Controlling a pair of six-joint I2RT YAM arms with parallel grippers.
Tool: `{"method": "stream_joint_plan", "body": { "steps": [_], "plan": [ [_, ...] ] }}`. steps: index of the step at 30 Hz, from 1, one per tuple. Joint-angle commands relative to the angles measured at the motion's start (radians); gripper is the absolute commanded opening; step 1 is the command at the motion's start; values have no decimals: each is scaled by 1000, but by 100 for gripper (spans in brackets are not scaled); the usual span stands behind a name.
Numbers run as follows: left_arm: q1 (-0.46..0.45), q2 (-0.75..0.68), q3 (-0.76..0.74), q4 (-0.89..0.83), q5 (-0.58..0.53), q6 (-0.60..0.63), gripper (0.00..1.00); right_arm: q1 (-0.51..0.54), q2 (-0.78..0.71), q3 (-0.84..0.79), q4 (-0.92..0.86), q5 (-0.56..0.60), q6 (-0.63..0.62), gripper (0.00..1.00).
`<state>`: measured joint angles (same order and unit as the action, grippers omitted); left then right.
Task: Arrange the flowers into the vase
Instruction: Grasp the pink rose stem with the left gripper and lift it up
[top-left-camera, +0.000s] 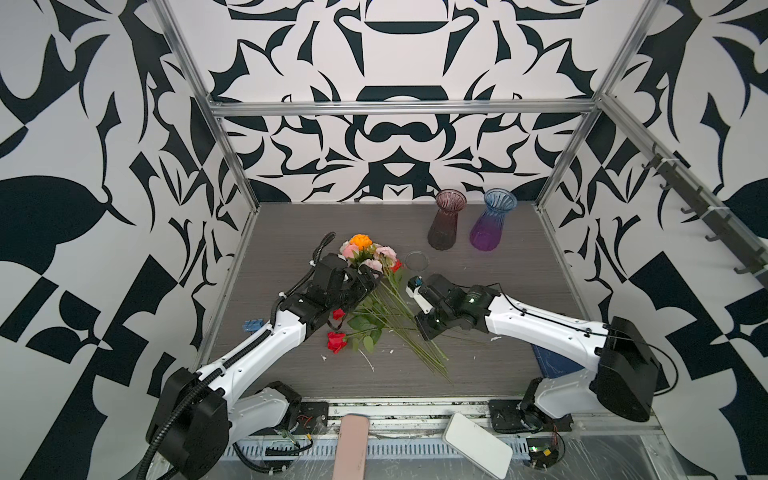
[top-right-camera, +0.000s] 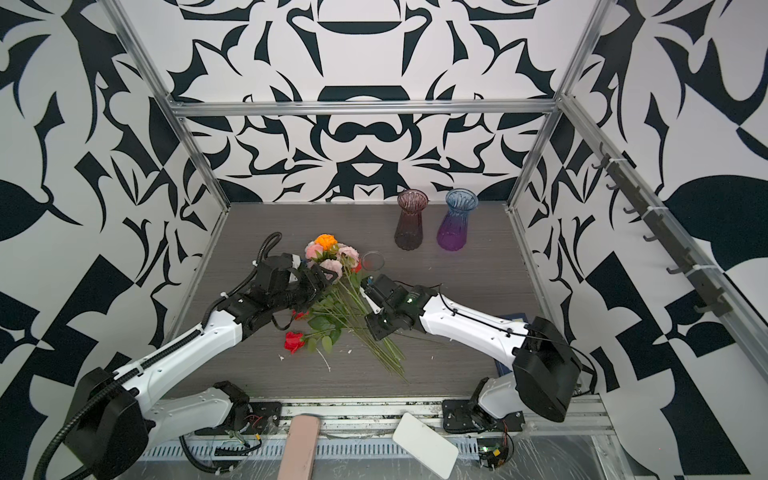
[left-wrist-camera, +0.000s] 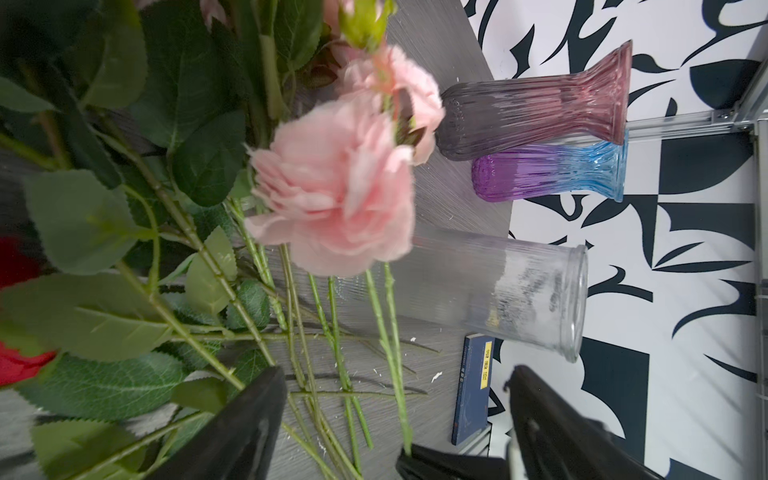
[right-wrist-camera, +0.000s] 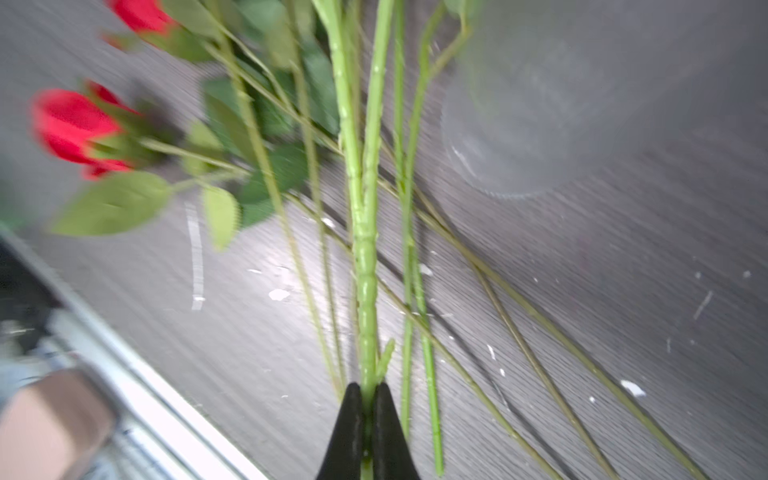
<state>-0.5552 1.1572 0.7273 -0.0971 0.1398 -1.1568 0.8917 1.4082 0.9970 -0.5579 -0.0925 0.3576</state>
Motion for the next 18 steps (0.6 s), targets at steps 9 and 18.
{"method": "stream_joint_plan", "body": {
  "steps": [9, 18],
  "plan": [
    [3, 54, -13, 110, 87, -31, 64, -2, -11, 153, 27, -85, -2, 0],
    [-23, 102, 20, 164, 118, -42, 50, -2, -2, 167, 30, -95, -3, 0]
  ]
}}
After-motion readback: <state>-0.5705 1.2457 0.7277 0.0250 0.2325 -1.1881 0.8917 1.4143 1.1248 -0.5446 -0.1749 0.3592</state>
